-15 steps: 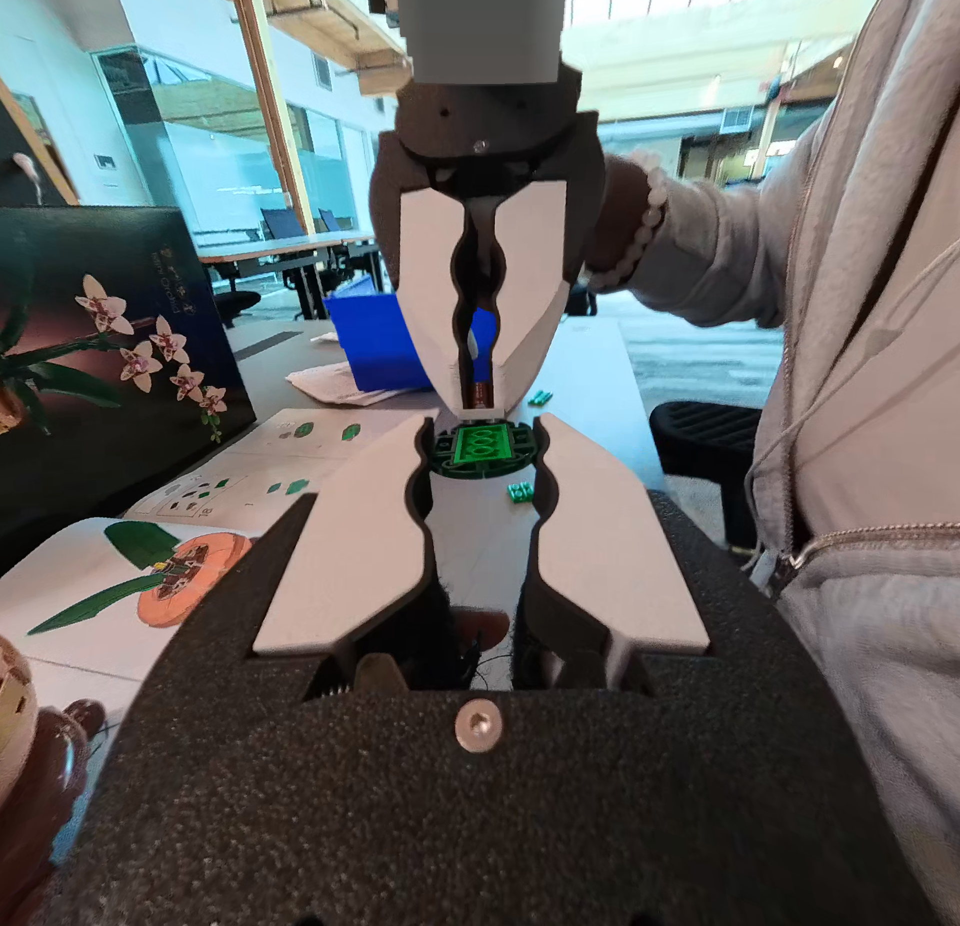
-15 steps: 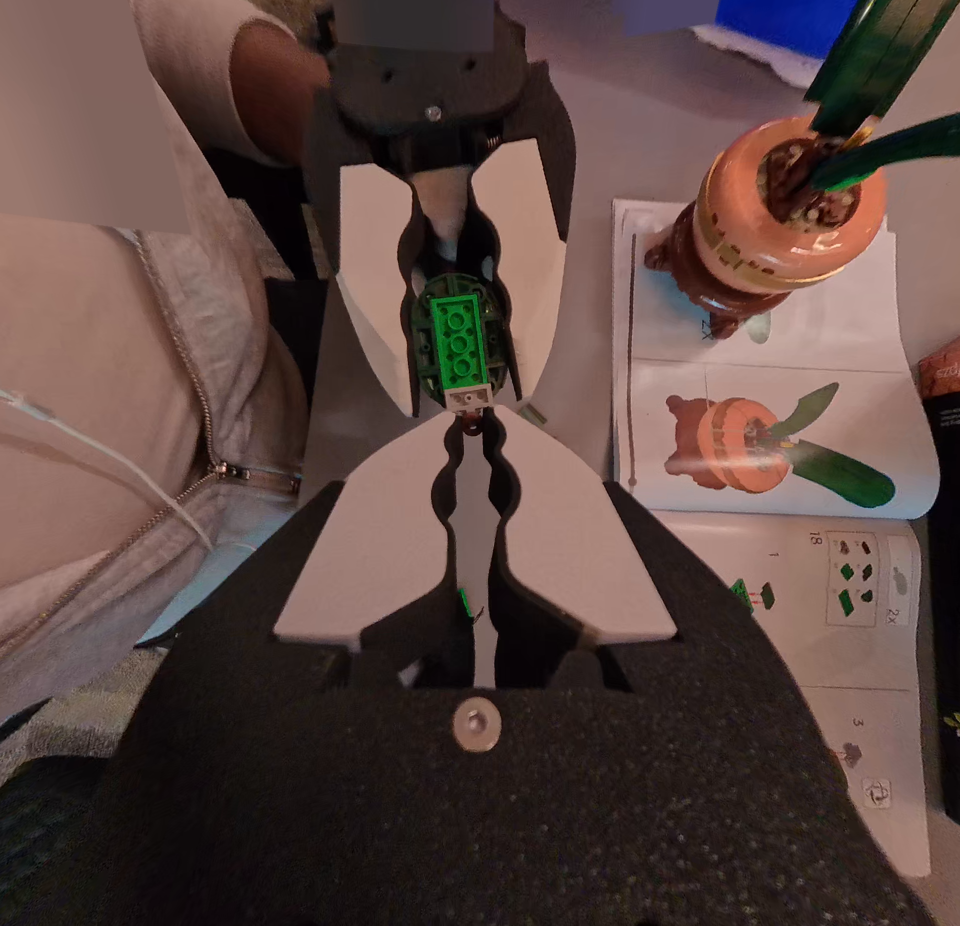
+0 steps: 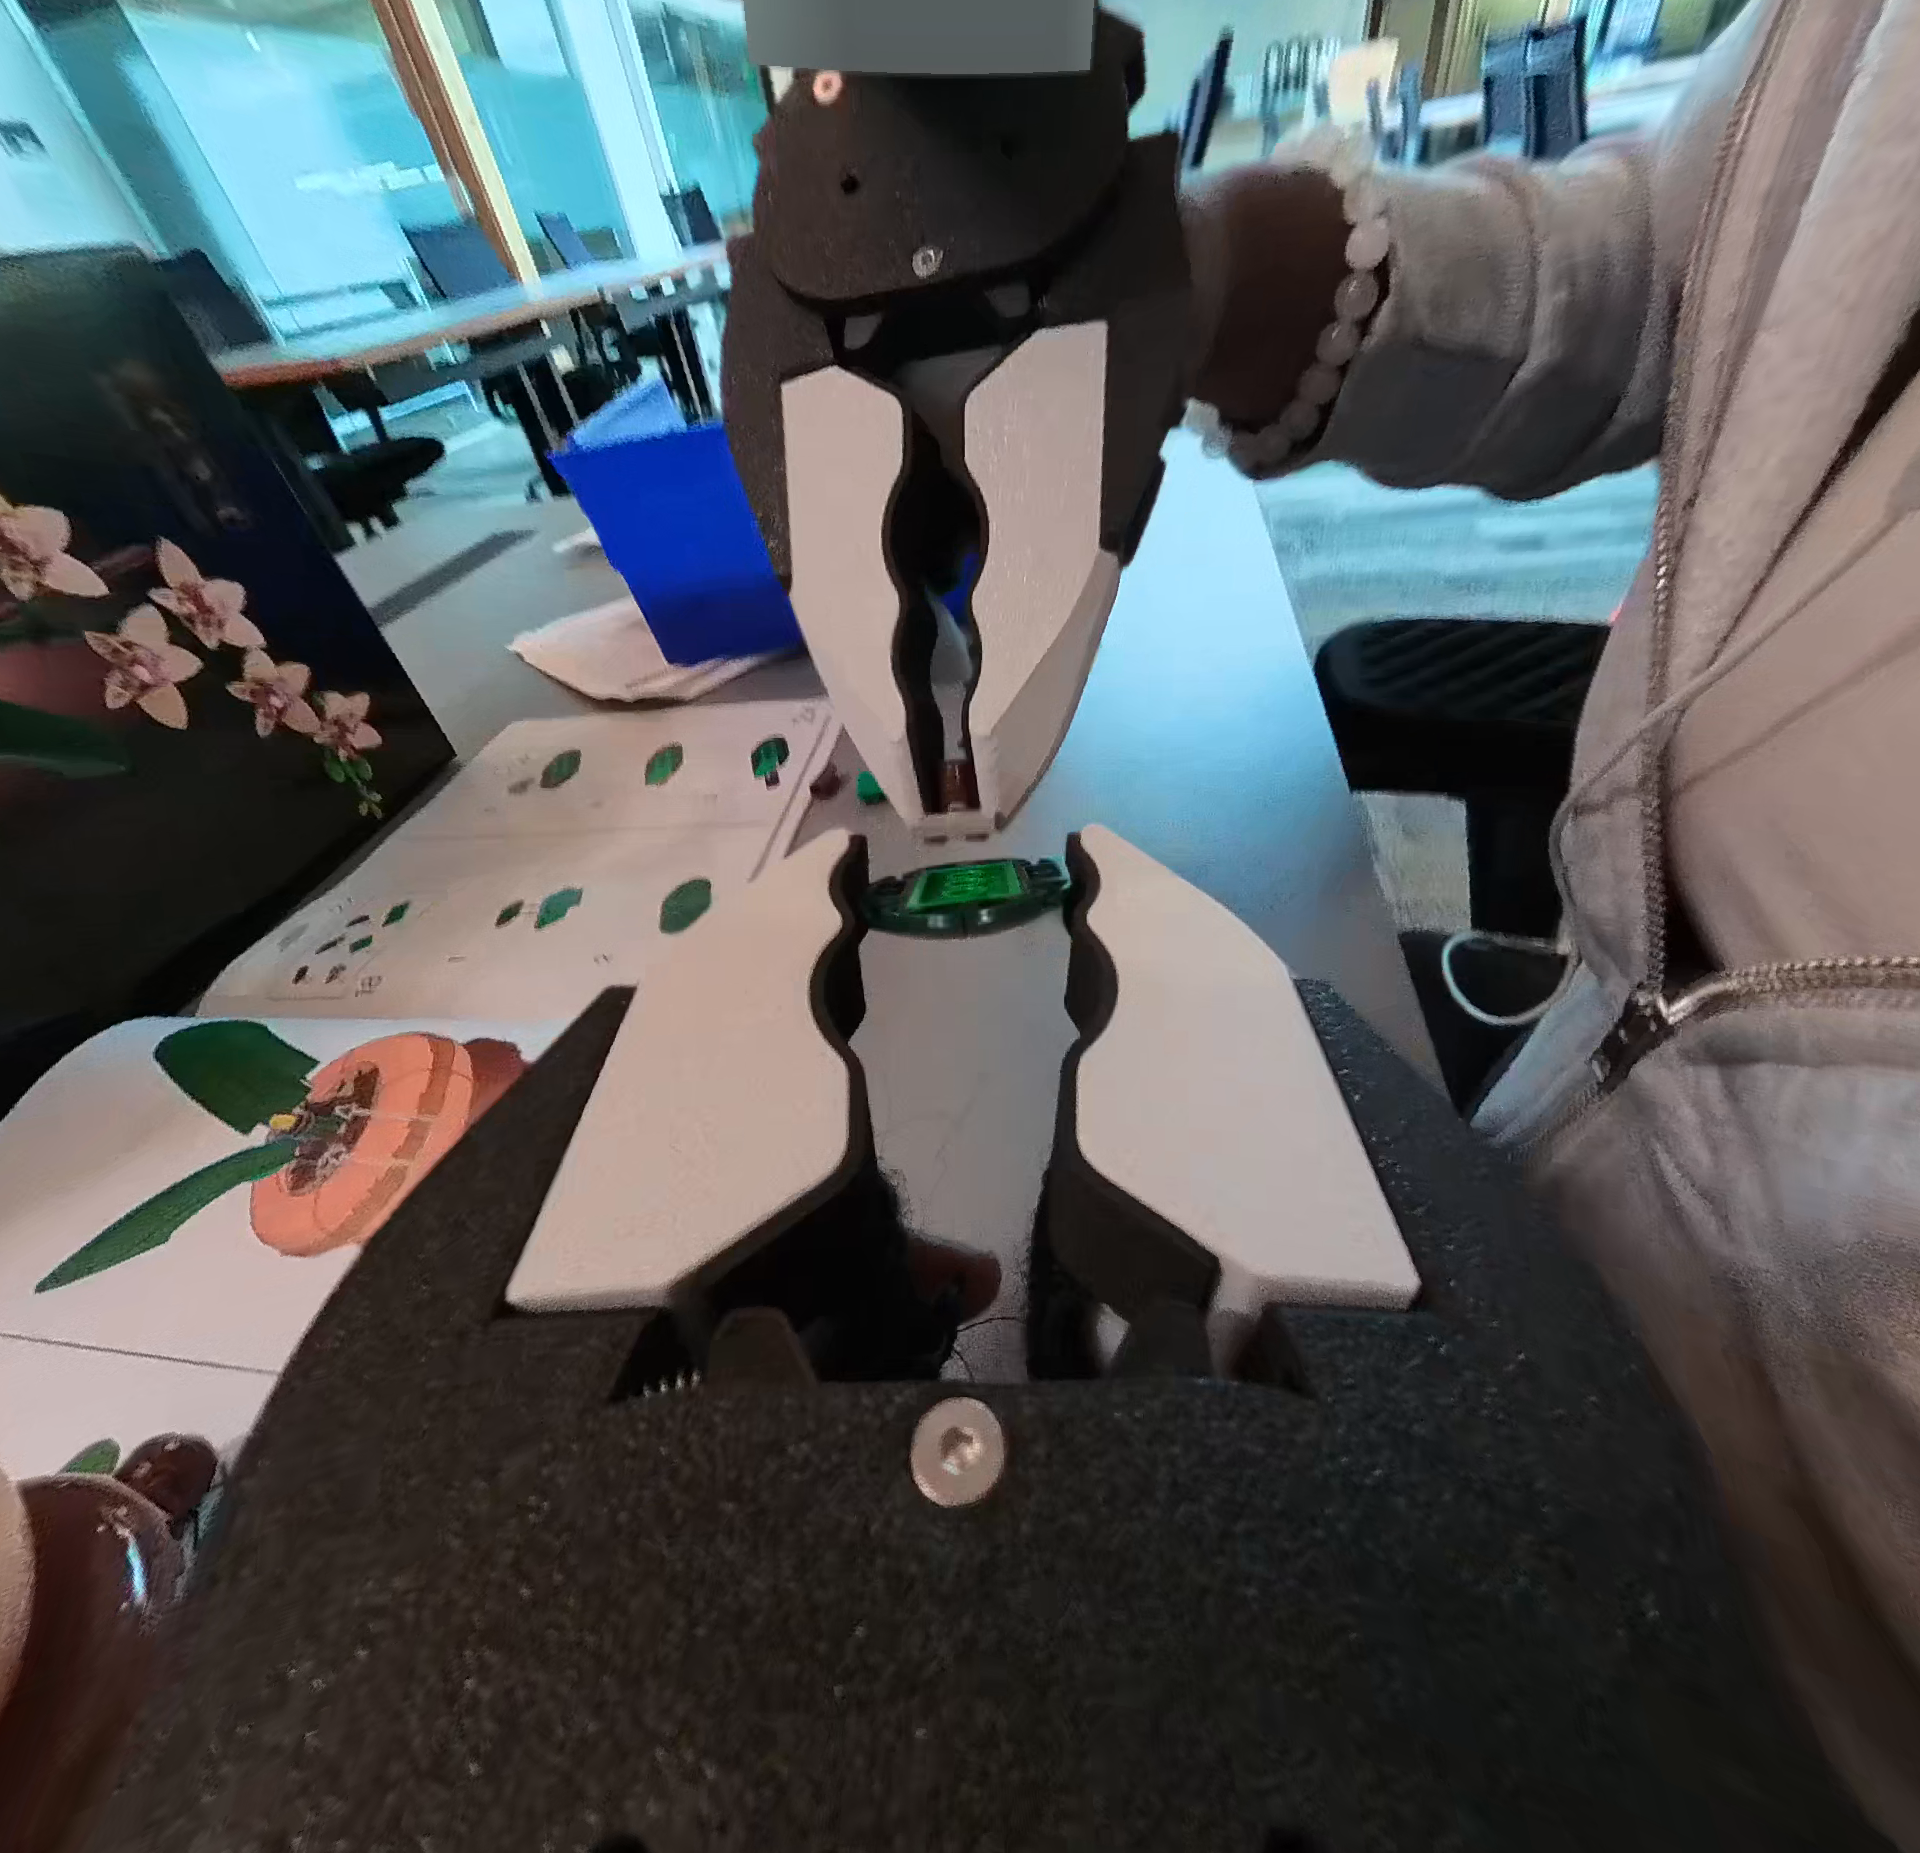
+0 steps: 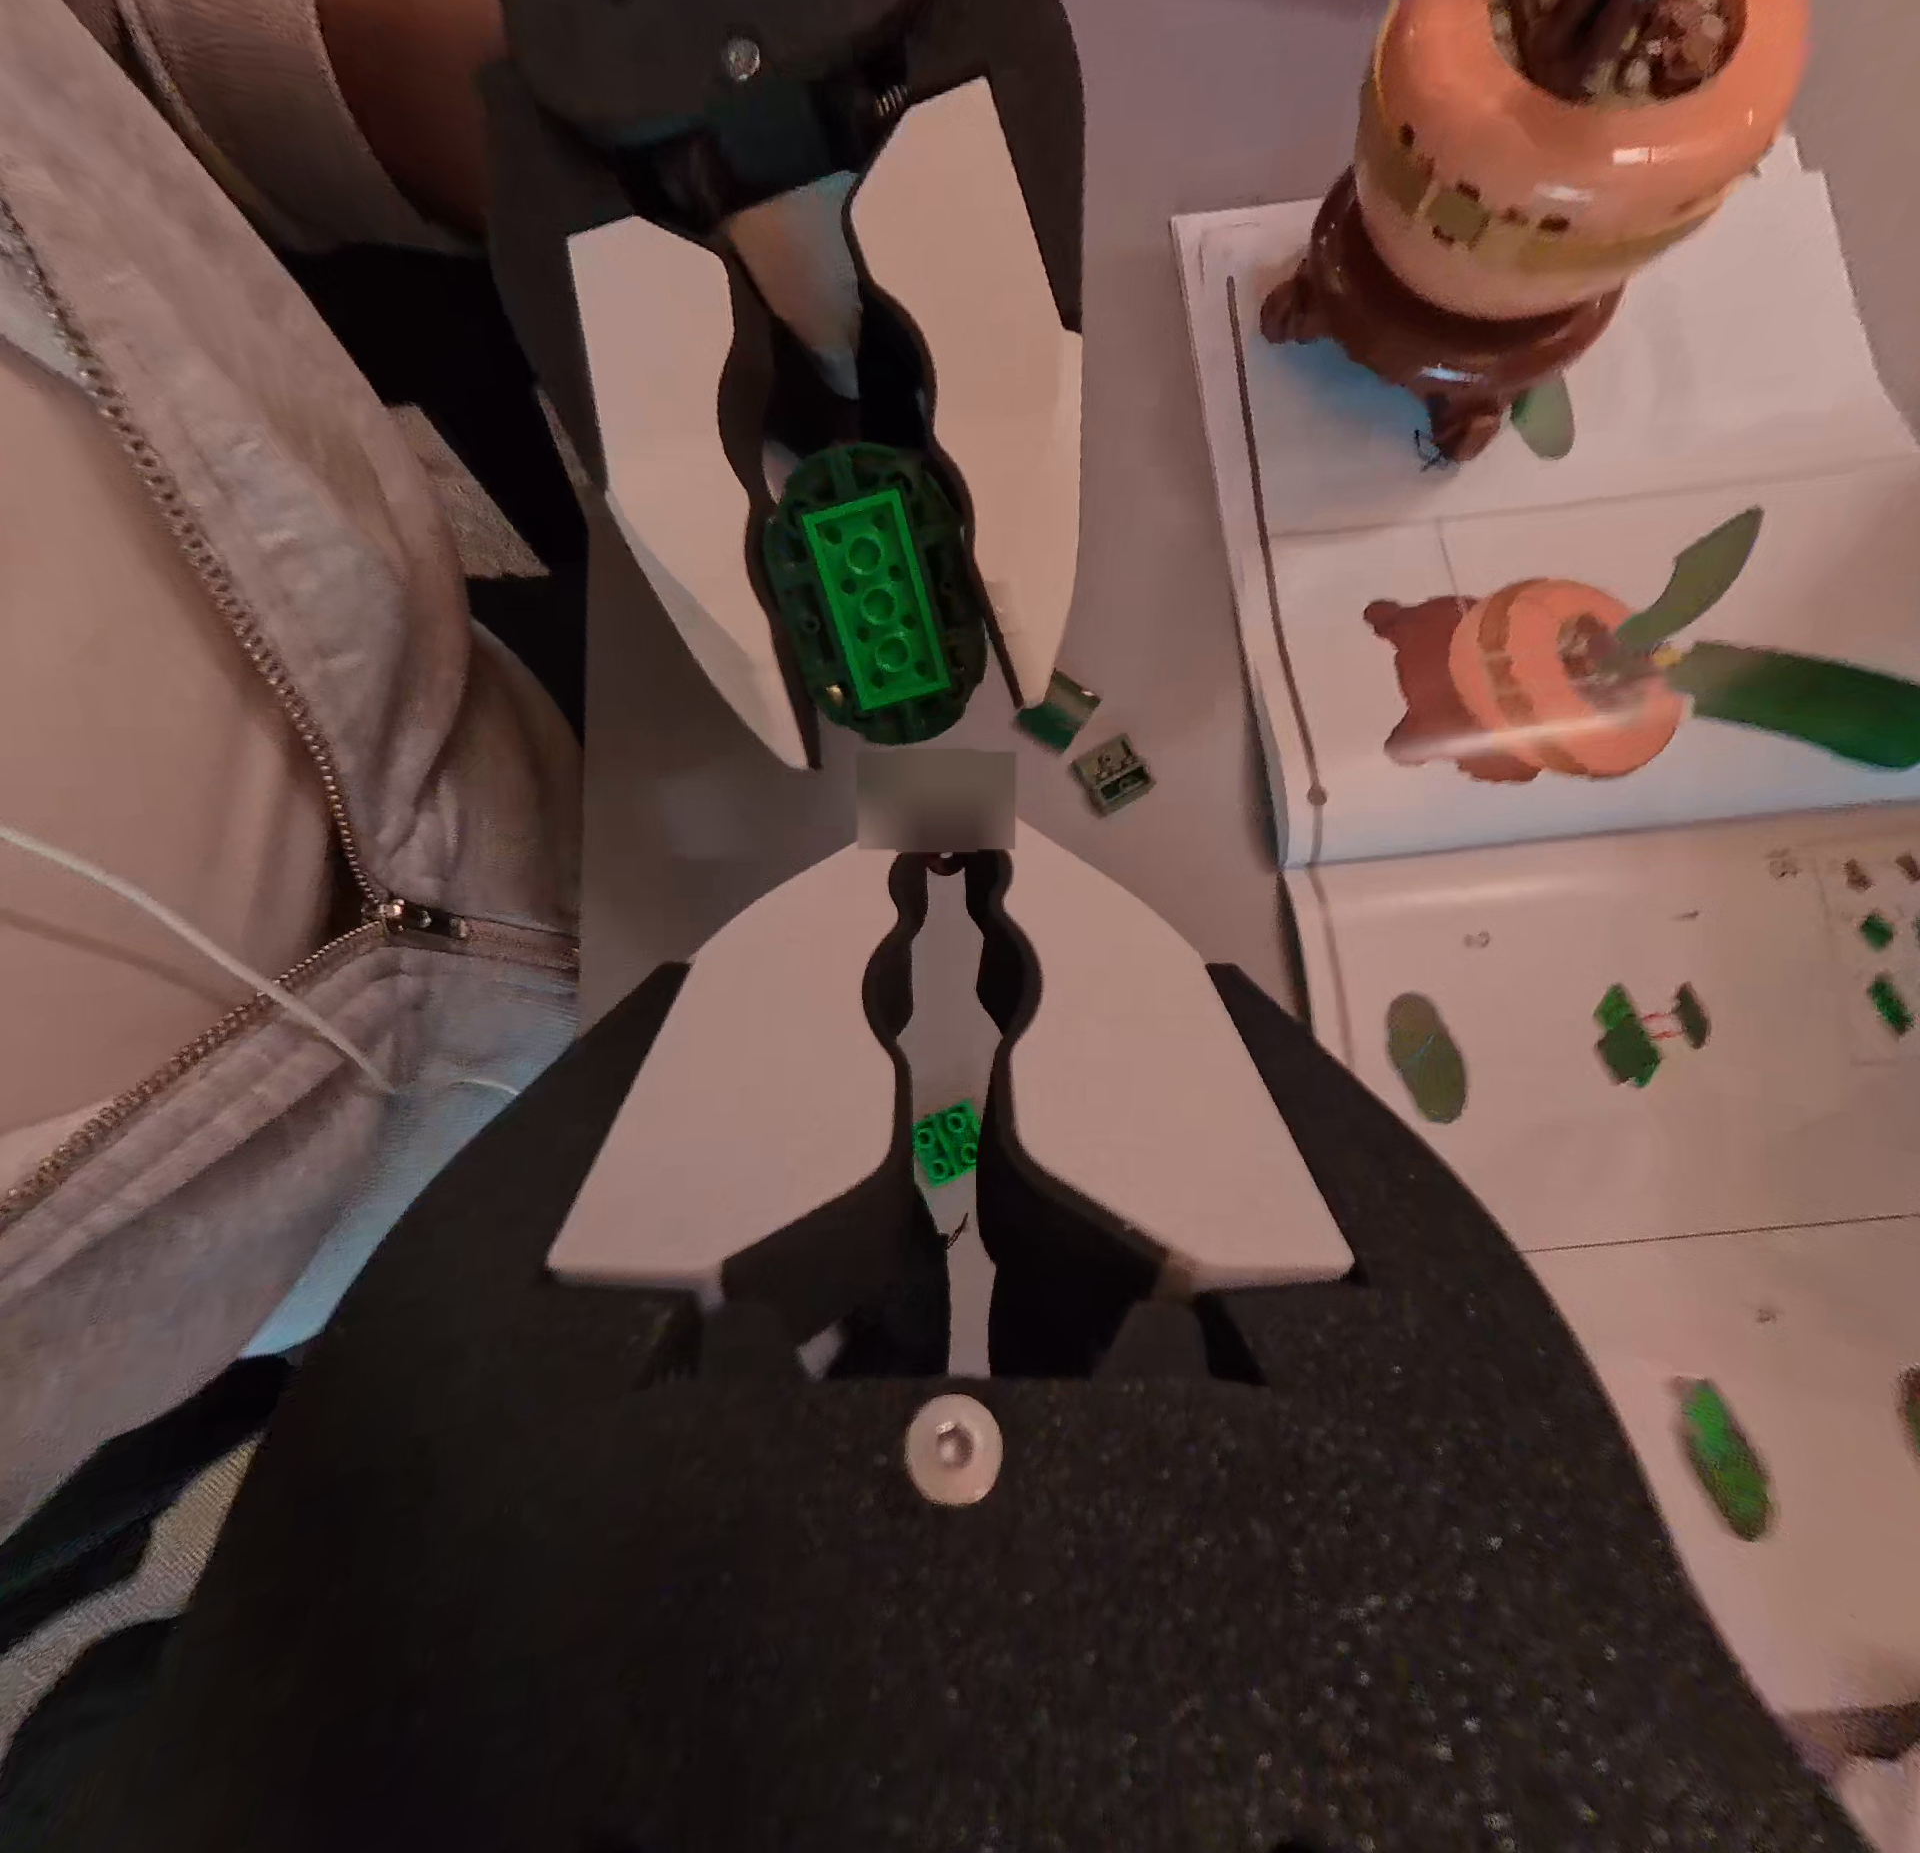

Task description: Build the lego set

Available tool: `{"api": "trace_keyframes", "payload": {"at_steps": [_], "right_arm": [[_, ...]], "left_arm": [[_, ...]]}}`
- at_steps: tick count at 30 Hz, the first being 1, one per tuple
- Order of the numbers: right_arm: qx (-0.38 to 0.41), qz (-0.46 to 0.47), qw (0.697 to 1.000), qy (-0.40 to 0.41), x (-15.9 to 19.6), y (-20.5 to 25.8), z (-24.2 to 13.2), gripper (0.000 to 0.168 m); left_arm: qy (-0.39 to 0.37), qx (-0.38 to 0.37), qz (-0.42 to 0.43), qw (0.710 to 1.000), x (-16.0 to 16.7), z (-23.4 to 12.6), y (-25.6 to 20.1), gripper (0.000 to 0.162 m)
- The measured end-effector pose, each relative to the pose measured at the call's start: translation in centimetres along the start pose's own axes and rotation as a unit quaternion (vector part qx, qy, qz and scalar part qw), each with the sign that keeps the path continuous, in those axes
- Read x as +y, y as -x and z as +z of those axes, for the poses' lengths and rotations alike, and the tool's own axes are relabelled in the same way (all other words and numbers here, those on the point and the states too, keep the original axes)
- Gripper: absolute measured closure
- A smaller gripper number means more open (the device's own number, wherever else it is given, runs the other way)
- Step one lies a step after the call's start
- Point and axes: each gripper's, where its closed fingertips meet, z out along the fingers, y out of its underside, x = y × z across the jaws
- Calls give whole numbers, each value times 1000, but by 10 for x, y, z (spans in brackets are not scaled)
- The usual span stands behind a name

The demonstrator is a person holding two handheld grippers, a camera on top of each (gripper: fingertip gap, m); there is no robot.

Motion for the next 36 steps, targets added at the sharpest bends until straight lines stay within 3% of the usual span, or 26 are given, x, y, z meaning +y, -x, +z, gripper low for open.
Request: {"api": "trace_keyframes", "payload": {"at_steps": [6, 13, 18, 27, 29, 32, 36], "right_arm": [[-17, 115, 988, -100, 25, 5, -12, 161], [-7, 112, 987, -117, 46, 18, -17, 161], [-3, 102, 990, -101, 56, 18, -9, 161], [-3, 49, 999, 1, 62, 10, 21, 161], [-7, 16, 1000, 8, 55, 10, 25, 161], [-9, -52, 998, 28, 48, 2, 28, 161], [-13, -42, 997, 58, 42, -9, 31, 161]], "left_arm": [[158, 53, 4, 986, 39, 17, -12, 127], [266, 71, 43, 960, 70, 37, -14, 127], [273, 60, 30, 960, 70, 37, -15, 126], [278, 34, 38, 959, 72, 21, -12, 109], [274, 25, 72, 959, 70, 14, -12, 119], [232, 23, 81, 969, 54, 10, -18, 150], [209, 37, 69, 975, 44, 7, -22, 149]]}}
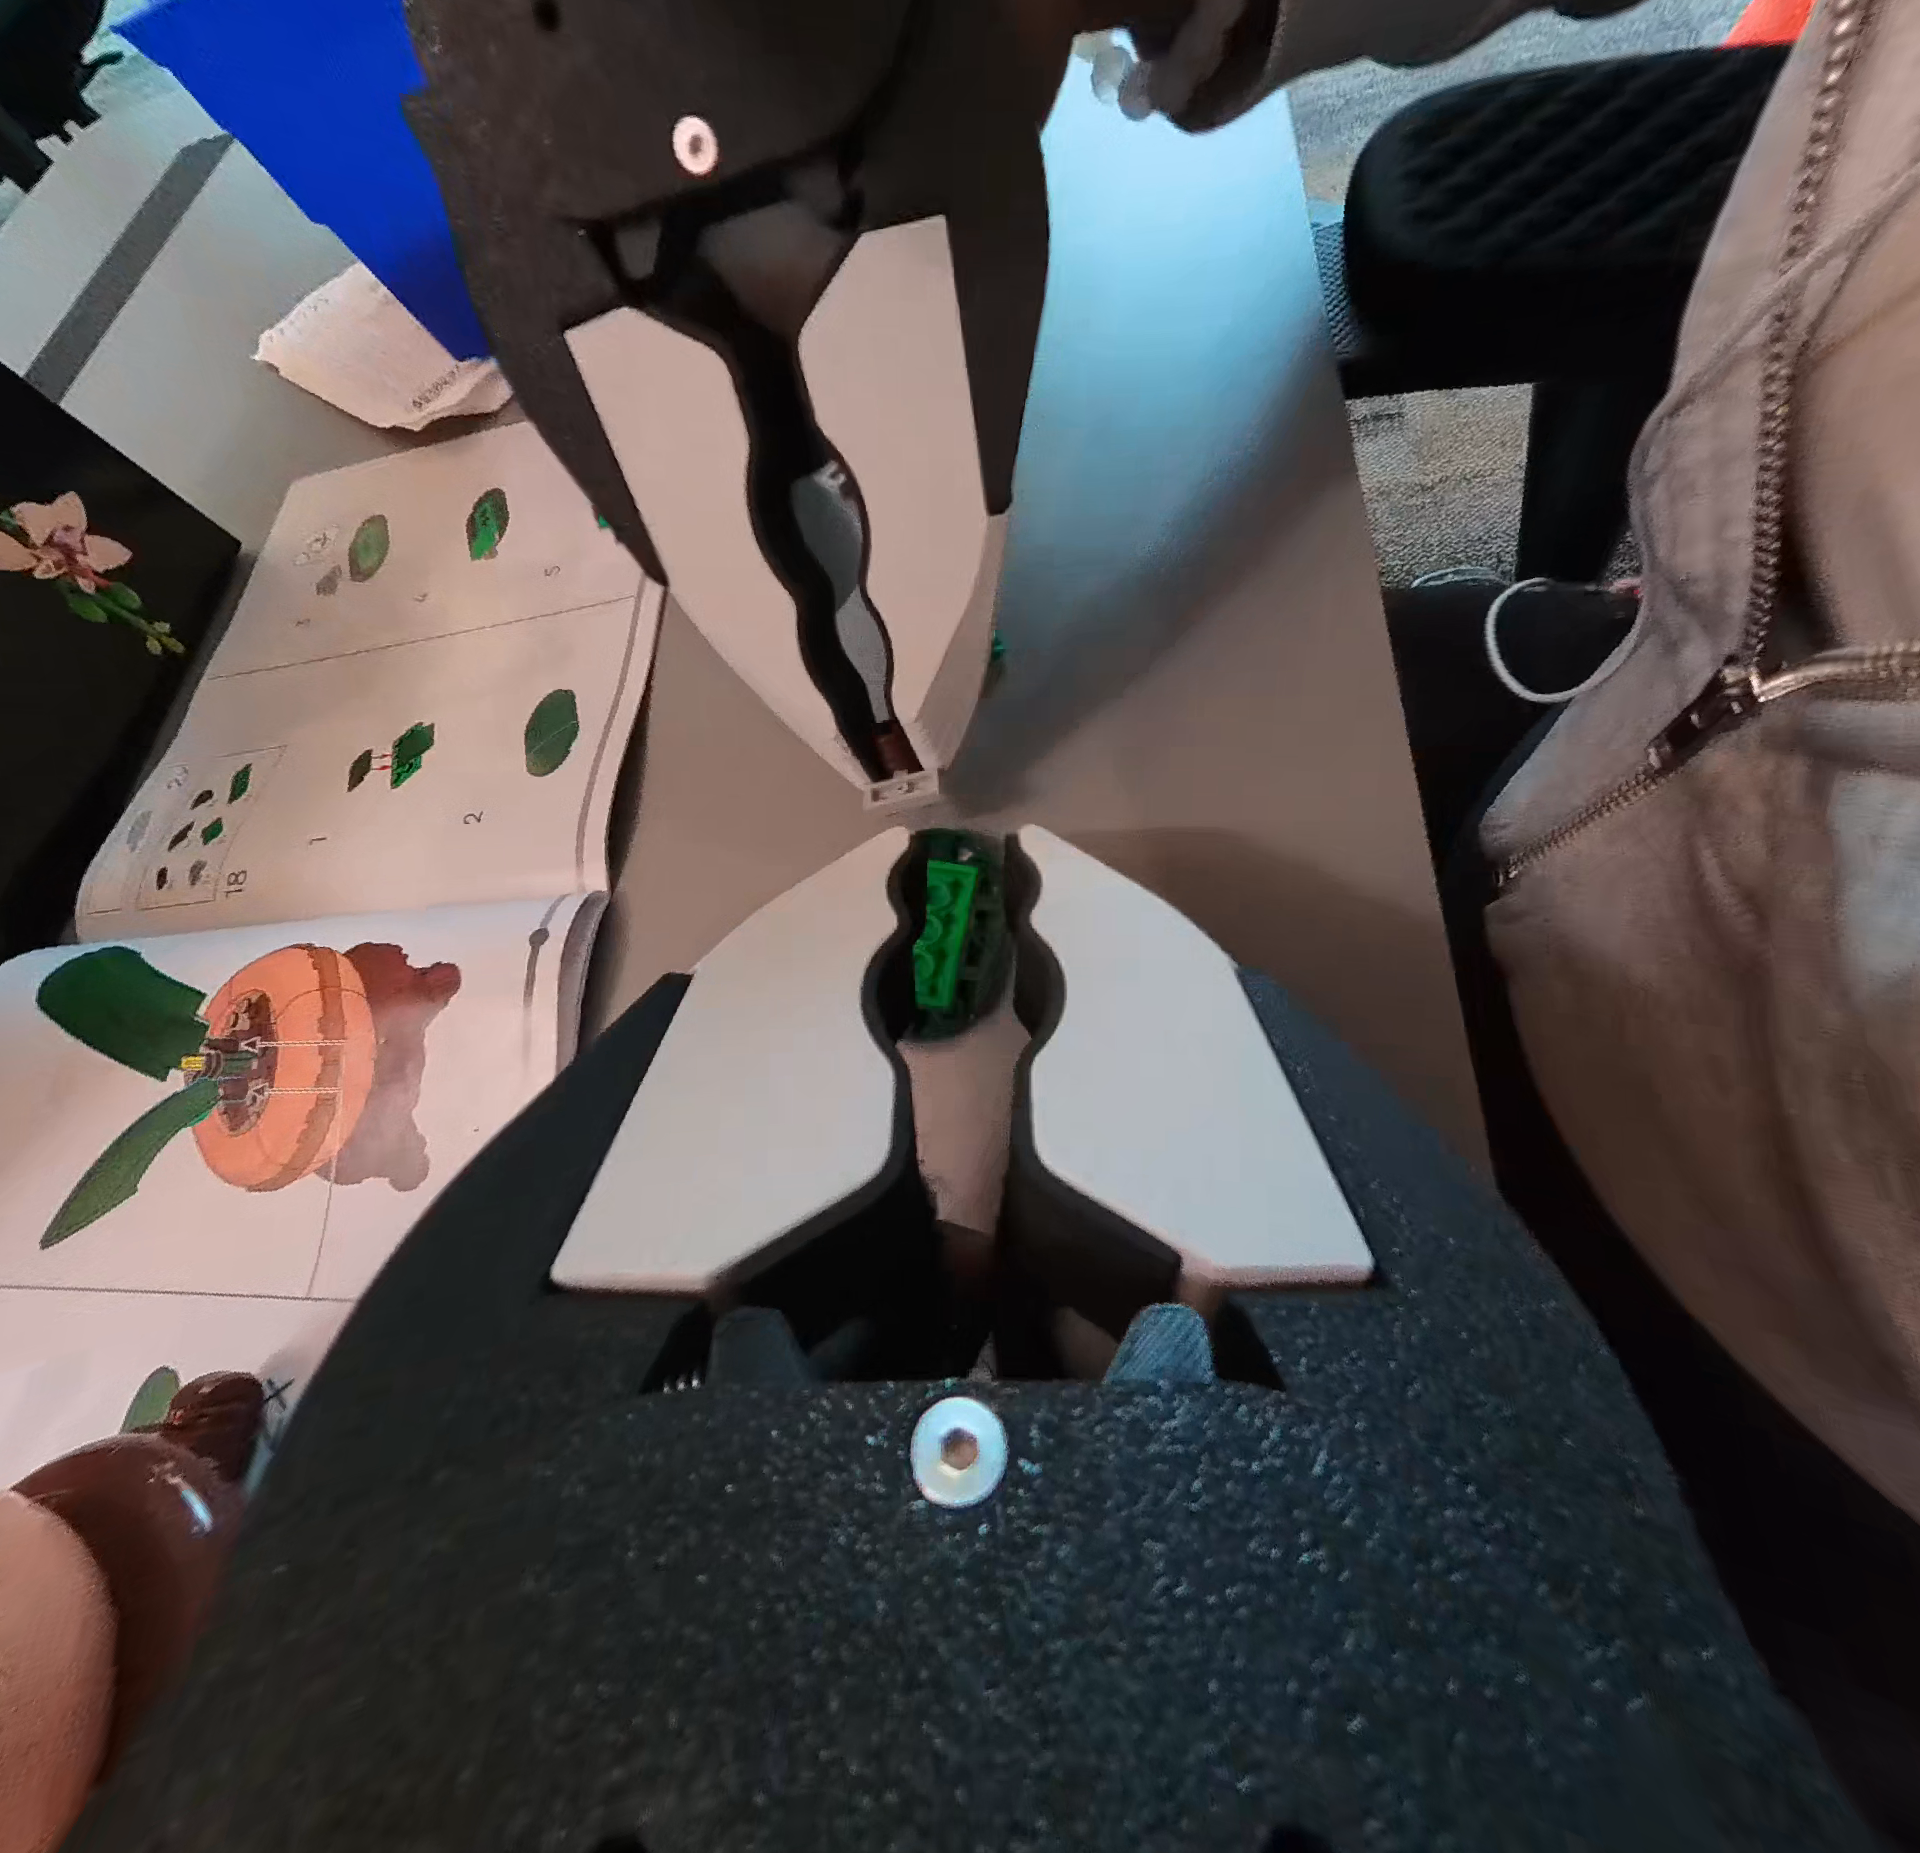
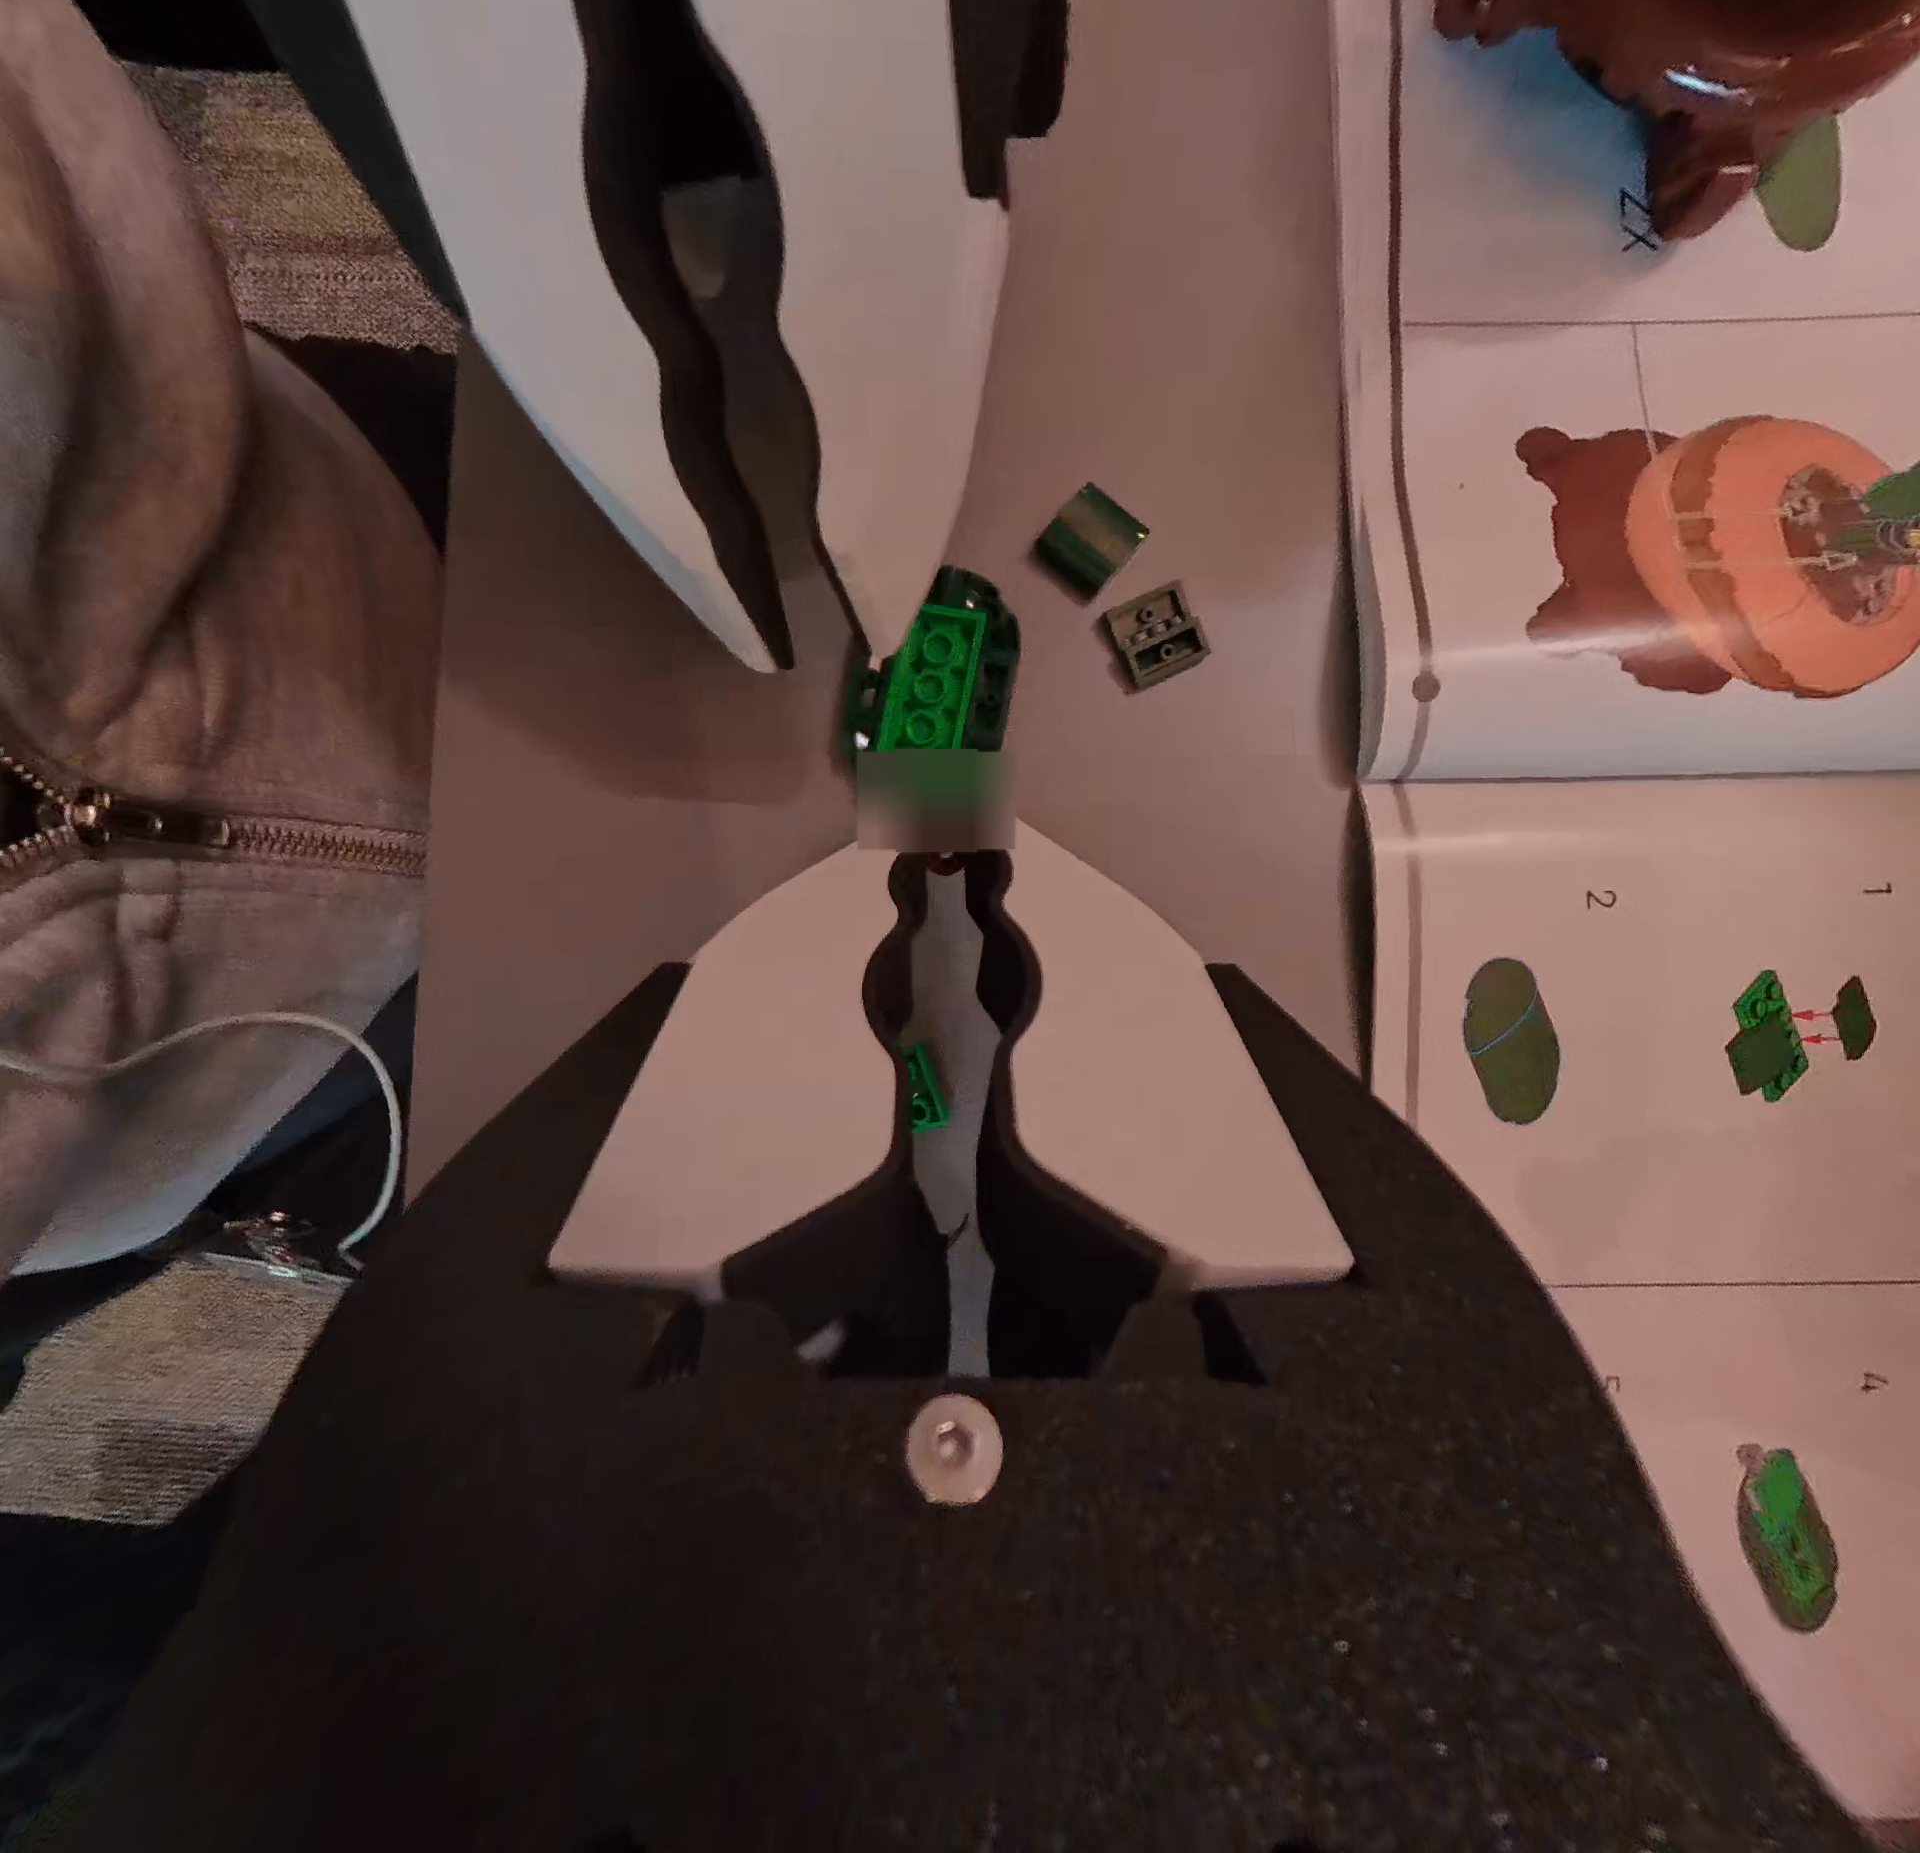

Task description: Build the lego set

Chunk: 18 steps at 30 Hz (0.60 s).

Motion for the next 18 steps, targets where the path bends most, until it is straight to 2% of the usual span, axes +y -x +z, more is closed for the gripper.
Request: {"api": "trace_keyframes", "payload": {"at_steps": [5, 9, 18], "right_arm": [[38, 99, 994, 25, 3, 4, 3, 162], [59, 152, 986, 22, 4, 10, 7, 162], [79, 141, 984, 68, 6, 8, 9, 162]], "left_arm": [[19, -34, 22, 999, 9, 4, 17, 160], [37, 2, 30, 999, 13, 12, 11, 162], [54, 16, 13, 998, 23, 18, 6, 162]]}}
